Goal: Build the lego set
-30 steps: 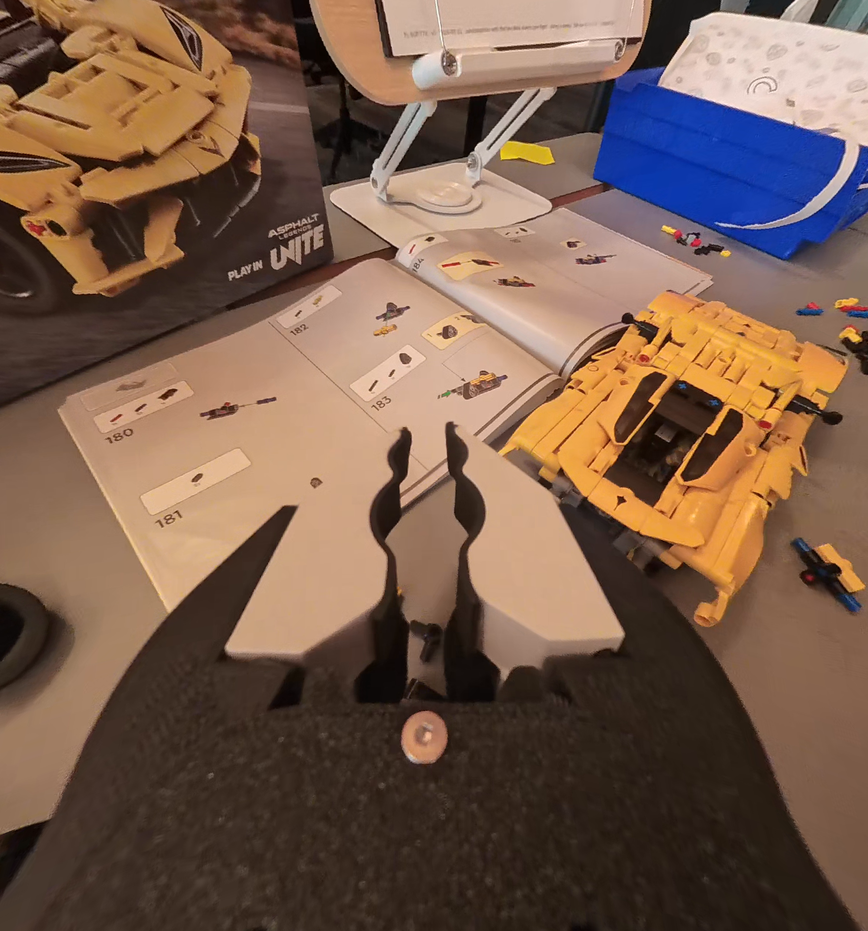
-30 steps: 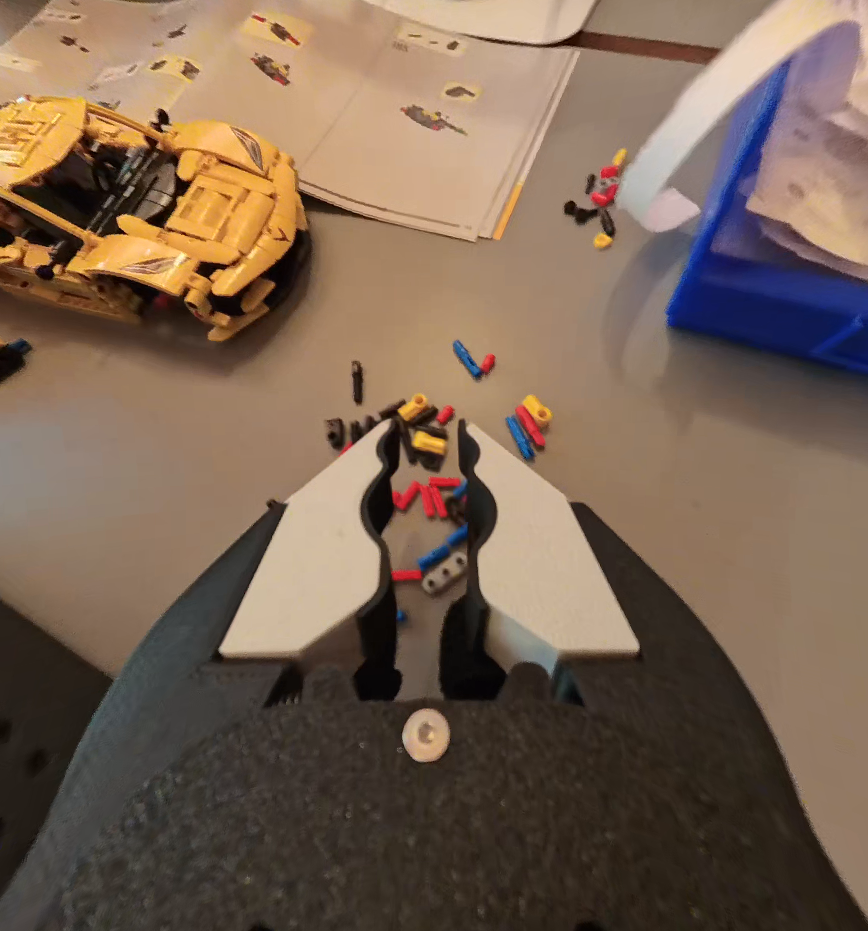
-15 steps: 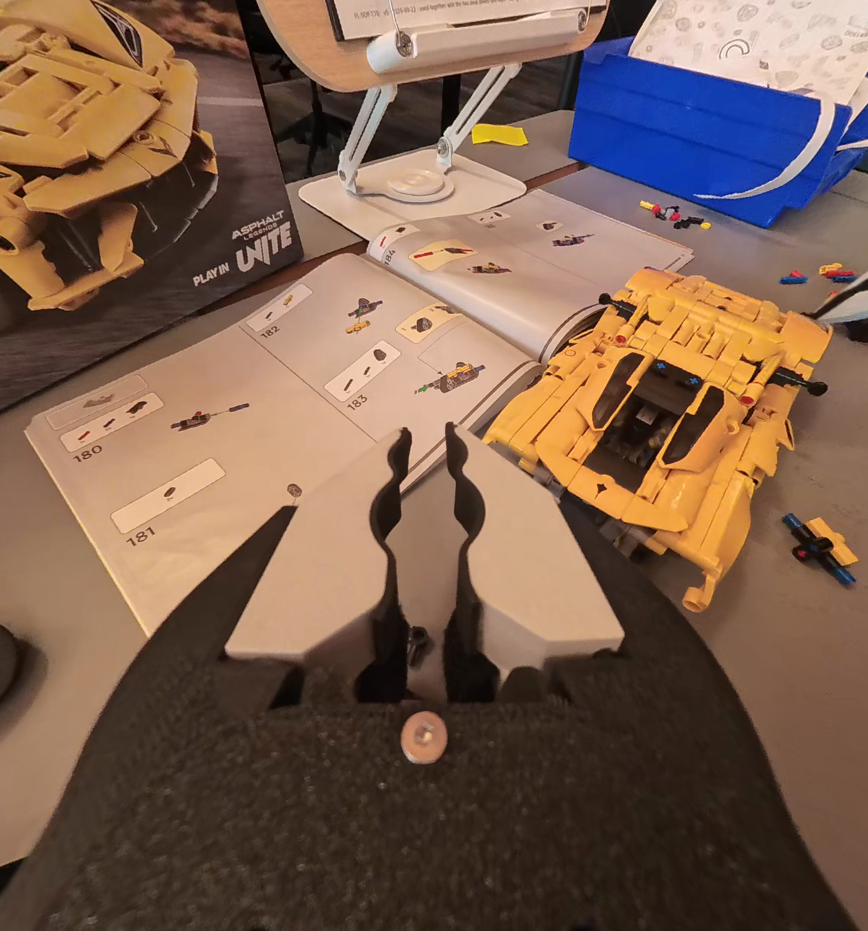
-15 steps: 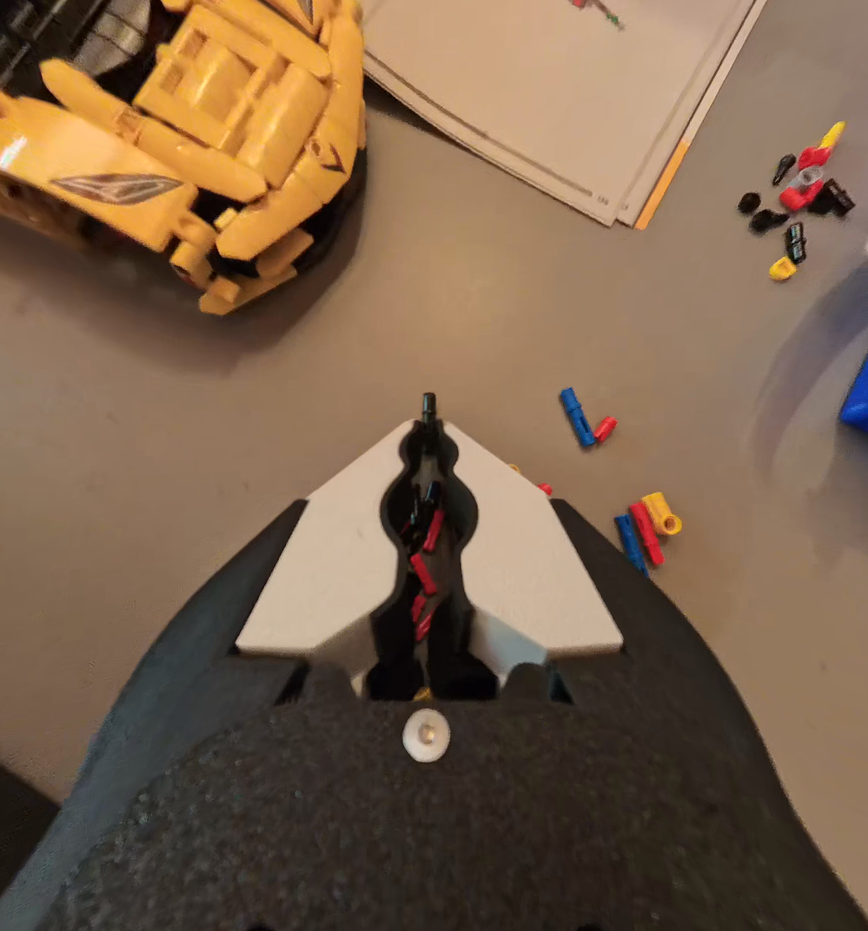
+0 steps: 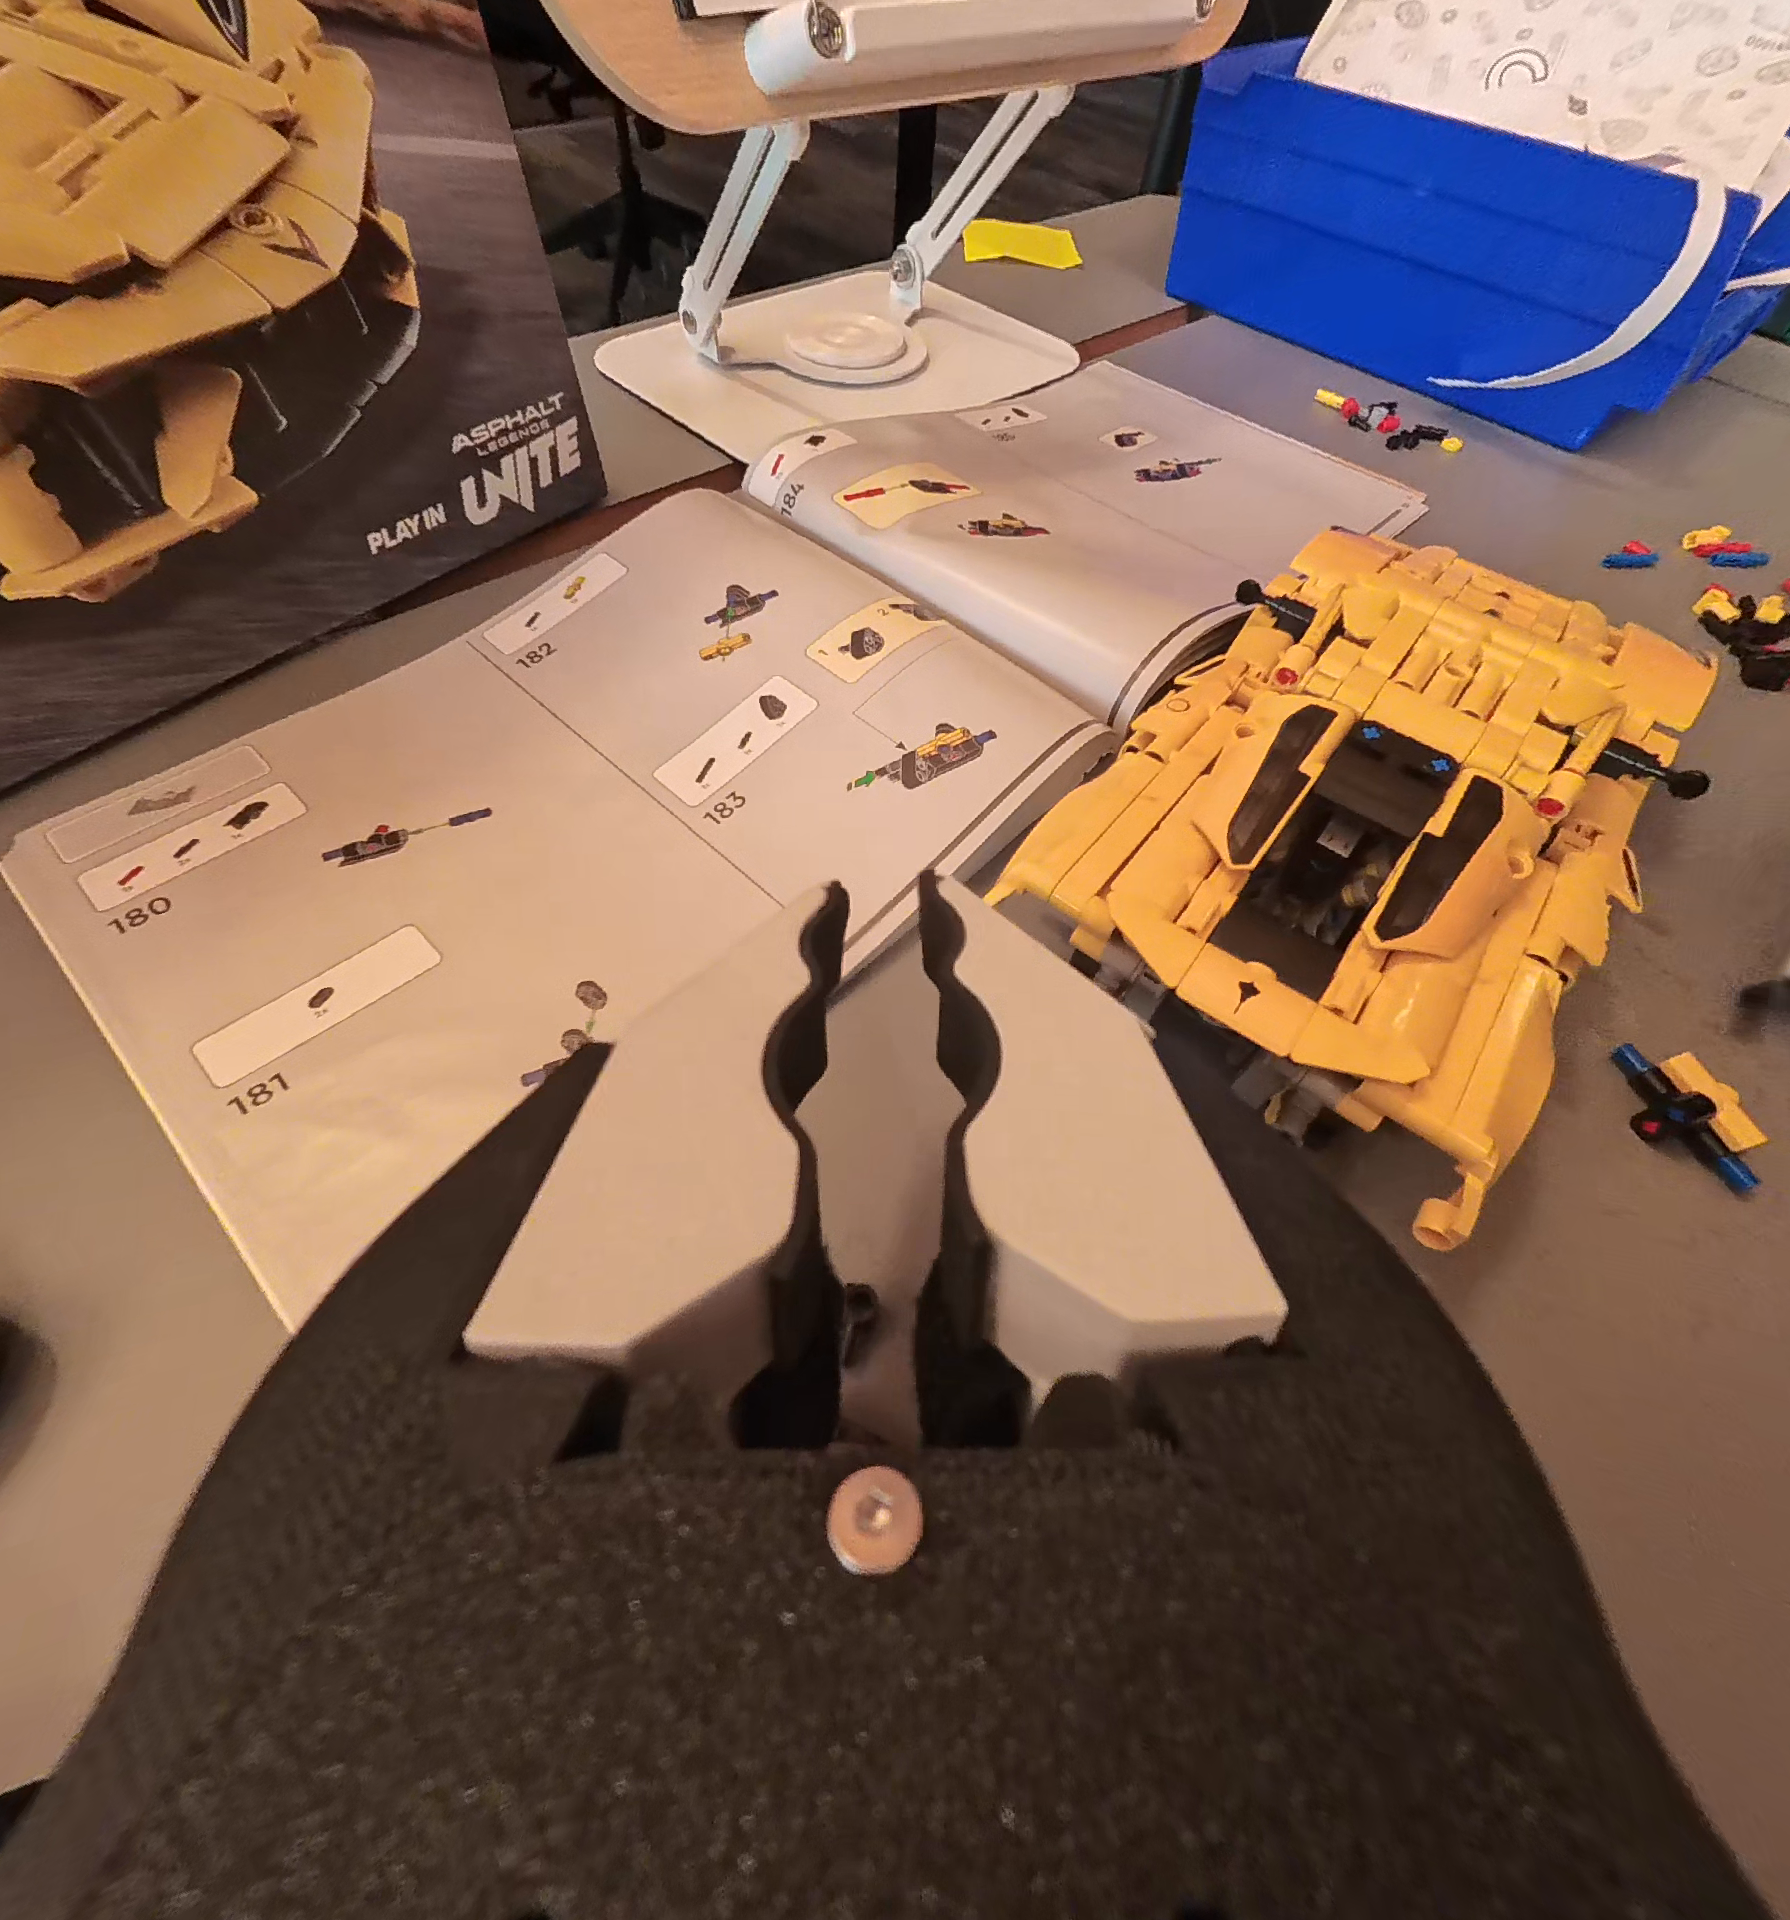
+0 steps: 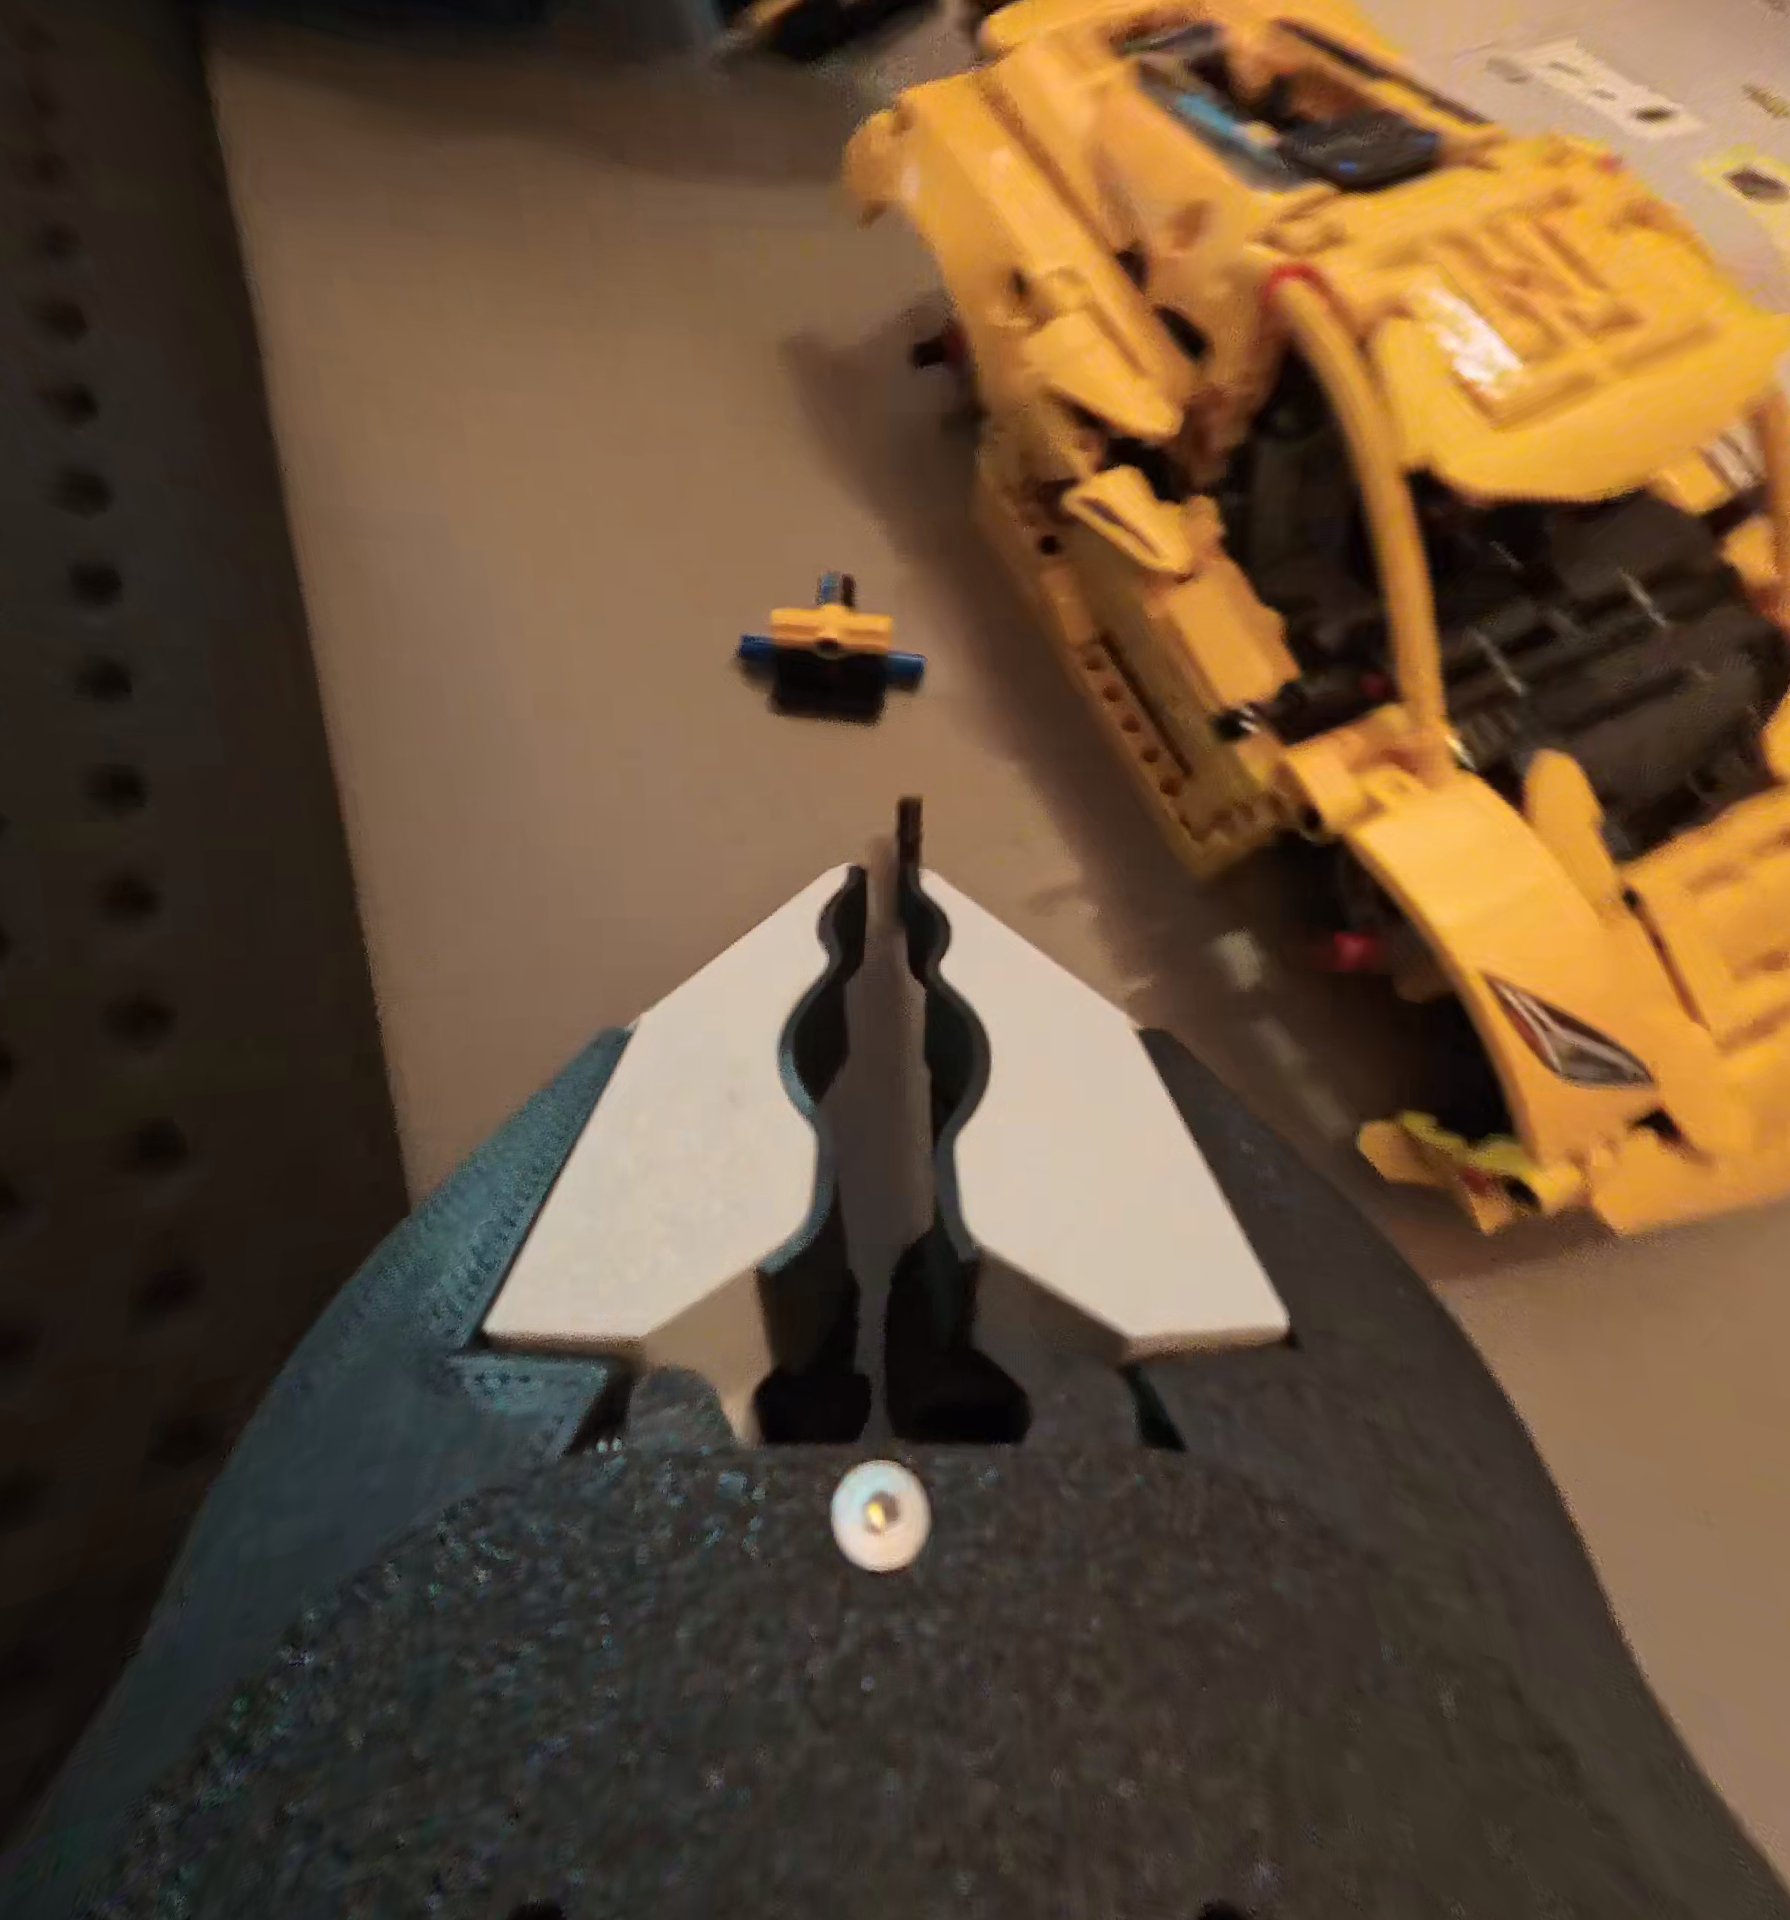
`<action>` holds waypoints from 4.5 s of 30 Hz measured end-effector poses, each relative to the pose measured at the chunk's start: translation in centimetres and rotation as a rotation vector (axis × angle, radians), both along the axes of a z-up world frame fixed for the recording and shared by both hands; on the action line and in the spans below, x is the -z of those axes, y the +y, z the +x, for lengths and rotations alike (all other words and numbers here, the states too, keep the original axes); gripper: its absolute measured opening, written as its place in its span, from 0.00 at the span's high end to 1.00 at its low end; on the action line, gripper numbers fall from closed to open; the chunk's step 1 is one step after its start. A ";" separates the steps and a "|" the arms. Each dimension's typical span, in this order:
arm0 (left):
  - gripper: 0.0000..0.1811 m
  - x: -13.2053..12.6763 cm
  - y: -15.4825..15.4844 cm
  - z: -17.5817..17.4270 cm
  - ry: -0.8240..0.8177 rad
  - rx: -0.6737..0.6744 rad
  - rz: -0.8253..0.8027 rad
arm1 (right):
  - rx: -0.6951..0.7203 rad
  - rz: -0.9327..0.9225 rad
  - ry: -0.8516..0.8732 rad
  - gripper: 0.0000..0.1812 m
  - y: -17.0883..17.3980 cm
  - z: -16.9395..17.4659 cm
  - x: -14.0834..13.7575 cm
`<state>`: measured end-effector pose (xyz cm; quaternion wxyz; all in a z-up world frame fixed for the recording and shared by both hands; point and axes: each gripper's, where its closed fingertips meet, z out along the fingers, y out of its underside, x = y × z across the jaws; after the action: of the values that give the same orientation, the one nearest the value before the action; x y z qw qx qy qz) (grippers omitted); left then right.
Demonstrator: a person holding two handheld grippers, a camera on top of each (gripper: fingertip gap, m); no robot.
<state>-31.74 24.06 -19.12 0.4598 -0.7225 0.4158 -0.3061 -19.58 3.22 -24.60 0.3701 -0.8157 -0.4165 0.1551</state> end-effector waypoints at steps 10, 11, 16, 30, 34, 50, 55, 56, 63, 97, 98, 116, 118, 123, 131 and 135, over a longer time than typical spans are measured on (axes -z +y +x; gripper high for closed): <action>0.92 -0.4 -0.5 0.3 -0.009 0.014 0.006 | 0.015 -0.017 -0.003 0.93 -0.2 0.2 0.6; 0.93 -0.4 -0.5 0.3 -0.009 0.015 0.008 | 0.036 0.005 0.018 0.92 0.0 0.7 0.0; 0.93 -0.4 -0.6 0.4 -0.011 0.022 0.007 | 0.330 0.083 0.096 0.91 1.6 9.3 -3.0; 0.93 -0.4 -1.4 0.9 -0.007 0.054 0.002 | 0.030 -0.036 0.086 0.84 2.3 -2.8 0.6; 0.93 -0.3 -1.5 1.0 0.001 0.061 0.008 | 0.046 -0.016 0.005 0.95 2.4 -2.0 1.1; 0.93 -0.2 -1.7 1.1 0.011 0.067 0.026 | 0.375 0.045 -0.049 0.89 0.2 10.9 -1.5; 0.93 0.1 -1.7 1.2 0.015 0.071 0.014 | 0.630 0.038 -0.108 0.90 0.6 20.0 -1.2; 0.93 0.2 -1.8 1.3 0.017 0.073 0.012 | 0.635 0.025 -0.100 0.89 0.7 20.1 -1.0; 0.93 0.0 -1.9 1.3 0.016 0.079 0.018 | 0.659 -0.063 -0.125 0.89 0.7 21.0 0.8; 0.93 -0.3 -1.9 1.3 0.009 0.078 0.025 | -0.007 -0.064 -0.050 0.98 -0.9 1.3 0.9; 0.93 -0.3 -1.9 1.3 0.010 0.078 0.025 | -0.005 -0.070 -0.038 0.98 -0.9 1.3 0.9; 0.93 -6.8 1.2 -14.7 0.112 -0.151 0.026 | 0.178 0.186 0.115 0.97 2.2 4.4 -3.2; 0.93 -6.1 -0.2 -16.7 0.164 -0.152 0.049 | 0.172 0.211 0.092 0.98 2.2 4.3 -3.1; 0.92 -2.2 -3.2 -21.2 0.240 -0.181 -0.050 | 0.189 0.236 0.024 1.00 2.4 4.3 -2.6; 0.94 -0.3 -5.8 -21.6 0.136 -0.167 0.008 | 0.216 0.180 0.057 1.00 2.4 4.6 -2.4; 0.94 0.9 -5.3 -21.1 0.138 -0.239 -0.144 | 0.223 0.188 0.053 1.00 2.4 4.7 -2.5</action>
<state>-52.89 18.79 -20.05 0.4101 -0.8172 0.3346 -0.2280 -14.83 5.66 -22.11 0.4706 -0.8144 -0.3261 0.0950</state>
